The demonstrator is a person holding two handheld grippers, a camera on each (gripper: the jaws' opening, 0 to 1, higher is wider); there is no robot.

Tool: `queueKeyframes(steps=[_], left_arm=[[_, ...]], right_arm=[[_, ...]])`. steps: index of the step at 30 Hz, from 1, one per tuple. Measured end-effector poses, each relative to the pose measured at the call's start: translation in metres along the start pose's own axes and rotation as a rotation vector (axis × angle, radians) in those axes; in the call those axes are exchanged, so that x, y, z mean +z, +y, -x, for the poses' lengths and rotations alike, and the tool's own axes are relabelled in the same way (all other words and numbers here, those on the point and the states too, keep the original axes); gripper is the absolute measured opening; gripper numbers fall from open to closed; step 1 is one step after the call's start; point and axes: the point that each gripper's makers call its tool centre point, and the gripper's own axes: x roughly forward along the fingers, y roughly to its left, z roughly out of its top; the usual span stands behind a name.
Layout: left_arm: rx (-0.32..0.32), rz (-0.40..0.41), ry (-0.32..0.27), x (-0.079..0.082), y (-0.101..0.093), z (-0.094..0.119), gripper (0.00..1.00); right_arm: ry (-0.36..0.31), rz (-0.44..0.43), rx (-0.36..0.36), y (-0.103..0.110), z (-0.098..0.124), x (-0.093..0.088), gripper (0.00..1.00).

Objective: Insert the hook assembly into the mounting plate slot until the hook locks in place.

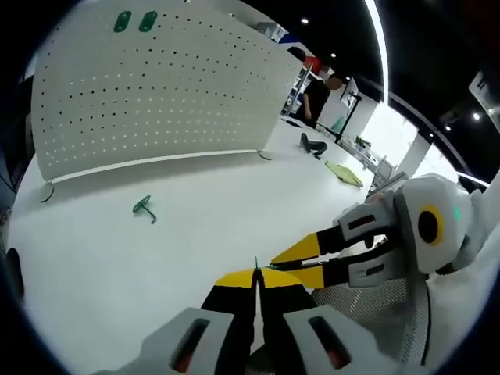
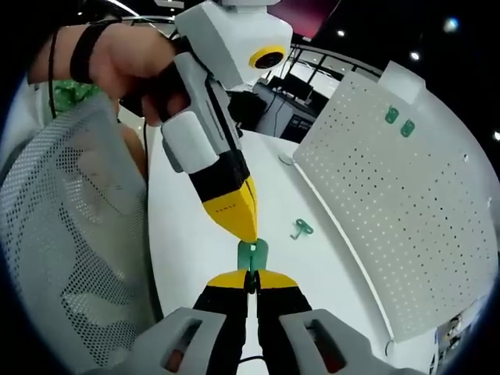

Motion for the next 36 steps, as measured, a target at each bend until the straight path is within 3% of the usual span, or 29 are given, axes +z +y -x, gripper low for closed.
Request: queueKeyframes(steps=[9,14,19,26,36], left_arm=[[-0.019,0.015,-0.009,-0.001,-0.005,-0.002,0.01],[-0.022,-0.016,-0.021,0.001,-0.005,-0.001,0.02],[-0.015,-0.060,-0.051,0.007,-0.006,0.000,0.02],[-0.021,-0.036,-0.090,0.015,-0.006,0.004,0.02],[0.013,-0.040,-0.142,0.023,0.005,0.018,0.02]], right_arm=[[0.011,0.003,-0.005,0.000,0.001,-0.004,0.01],[0.004,-0.015,-0.019,-0.002,0.002,-0.003,0.01],[-0.007,-0.037,-0.041,-0.007,0.004,0.000,0.01],[-0.010,-0.060,-0.039,-0.006,0.005,0.000,0.01],[-0.043,-0.212,-0.088,-0.018,0.012,0.003,0.01]])
